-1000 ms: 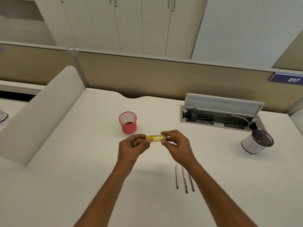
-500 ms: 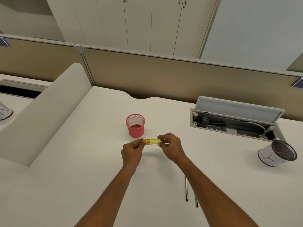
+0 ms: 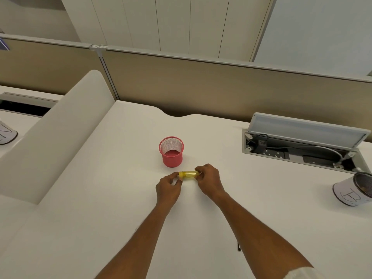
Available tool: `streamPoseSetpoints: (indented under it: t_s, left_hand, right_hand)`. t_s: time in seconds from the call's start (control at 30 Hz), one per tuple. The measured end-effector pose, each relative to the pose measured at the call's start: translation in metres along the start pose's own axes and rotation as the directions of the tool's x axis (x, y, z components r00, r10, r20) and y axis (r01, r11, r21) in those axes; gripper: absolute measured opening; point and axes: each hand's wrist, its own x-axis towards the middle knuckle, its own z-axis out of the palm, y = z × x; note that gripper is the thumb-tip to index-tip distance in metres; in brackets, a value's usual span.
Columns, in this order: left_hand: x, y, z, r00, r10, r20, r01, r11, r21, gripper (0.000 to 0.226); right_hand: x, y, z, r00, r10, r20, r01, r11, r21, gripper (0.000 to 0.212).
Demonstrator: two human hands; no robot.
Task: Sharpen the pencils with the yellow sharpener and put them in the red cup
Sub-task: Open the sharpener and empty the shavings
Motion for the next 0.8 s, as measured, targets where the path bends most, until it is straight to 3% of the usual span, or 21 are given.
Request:
streamPoseSetpoints:
  t_s: [0.8]
  left_hand:
    - [0.0095,-0.0066,0.0043,0.999,-0.035,-0.005,0.035,0.999,-0.001,0.049]
  right_hand:
    - [0.0023,-0.003,0.0061,0.996,0.085,0.022,-0.088,0.989,0.119,0.042]
